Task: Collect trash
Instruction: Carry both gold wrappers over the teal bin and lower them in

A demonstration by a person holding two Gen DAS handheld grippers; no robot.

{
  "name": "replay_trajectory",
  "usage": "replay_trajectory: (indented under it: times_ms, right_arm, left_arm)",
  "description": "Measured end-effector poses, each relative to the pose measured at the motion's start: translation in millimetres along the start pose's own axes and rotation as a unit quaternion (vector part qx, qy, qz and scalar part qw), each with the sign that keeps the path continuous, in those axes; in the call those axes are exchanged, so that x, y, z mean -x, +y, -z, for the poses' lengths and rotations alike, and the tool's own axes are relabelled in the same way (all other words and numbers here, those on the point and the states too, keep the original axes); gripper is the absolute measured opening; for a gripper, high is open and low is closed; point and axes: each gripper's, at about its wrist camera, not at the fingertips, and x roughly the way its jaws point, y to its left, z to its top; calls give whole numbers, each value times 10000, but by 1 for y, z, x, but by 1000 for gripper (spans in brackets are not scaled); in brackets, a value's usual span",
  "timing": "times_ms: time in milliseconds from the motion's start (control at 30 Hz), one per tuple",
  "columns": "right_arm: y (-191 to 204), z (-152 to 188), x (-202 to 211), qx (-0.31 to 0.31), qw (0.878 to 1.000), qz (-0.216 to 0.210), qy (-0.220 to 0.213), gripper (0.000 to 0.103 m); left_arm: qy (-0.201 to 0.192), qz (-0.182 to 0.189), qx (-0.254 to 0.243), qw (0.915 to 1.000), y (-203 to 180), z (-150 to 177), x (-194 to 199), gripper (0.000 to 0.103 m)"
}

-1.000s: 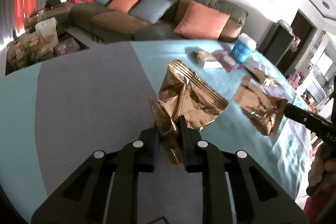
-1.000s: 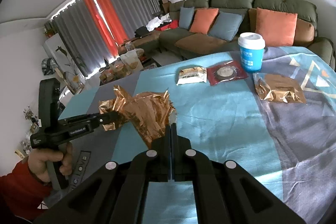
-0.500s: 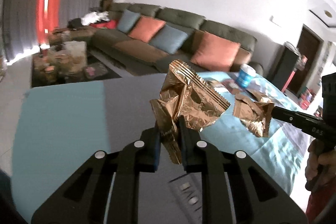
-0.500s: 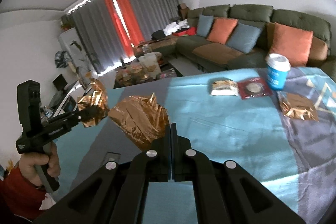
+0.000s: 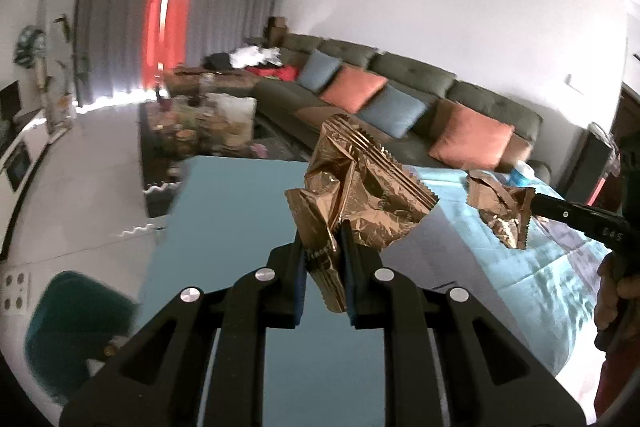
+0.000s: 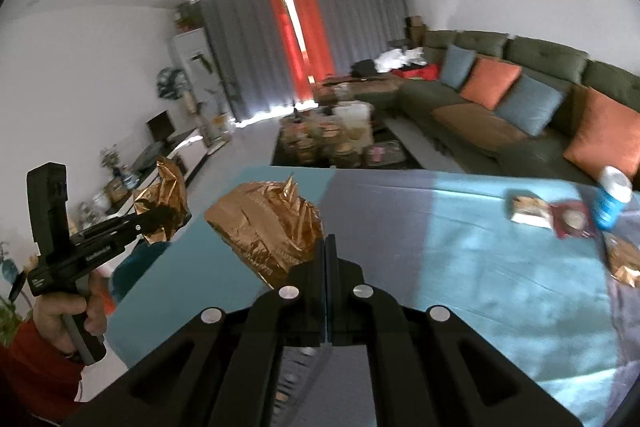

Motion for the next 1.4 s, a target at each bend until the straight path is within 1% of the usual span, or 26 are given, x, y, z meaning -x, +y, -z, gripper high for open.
replay_trajectory:
  times_ms: [100,200,233,500,633,833,967,1100,1200,1400]
  right_arm:
    - [29,-5,-17,179,9994,-273,69,0]
    - [54,-9,-31,328,9982,-477,129,0]
    - [66,-12,-39,394,9974,-586,164,0]
    - [135,-23,-73,773,9901,-1125,342,0]
    - [167,-29,-93,961,9847,-1377,461,0]
    - [206,-32,-119,1220,9769,-1625,656,0]
    - [228,-29,-137,1364,9724,-1713,810,0]
    - [247,-27,-158,1494,9684,-1742,978,0]
    - [258,-23,-176,1577,9656,-1727,1134,0]
    - [285,-14,-209,1890,9569,-1647,1468,0]
  left_arm:
    - [-140,-287,149,9994,31,5,30,16]
    - [-231,-551,264,9979,55,8,52,16]
    - [-262,-691,320,9968,67,10,61,16]
    - [-377,-1347,676,9879,136,28,114,16]
    - [-366,-1602,808,9831,164,39,135,16]
    - [-289,-1854,1027,9768,204,56,158,16]
    - [-188,-1999,1151,9729,228,68,164,16]
    - [-8,-2119,1263,9691,242,82,162,16]
    - [140,-2165,1332,9671,246,89,150,16]
    - [593,-2355,1457,9591,261,106,117,16]
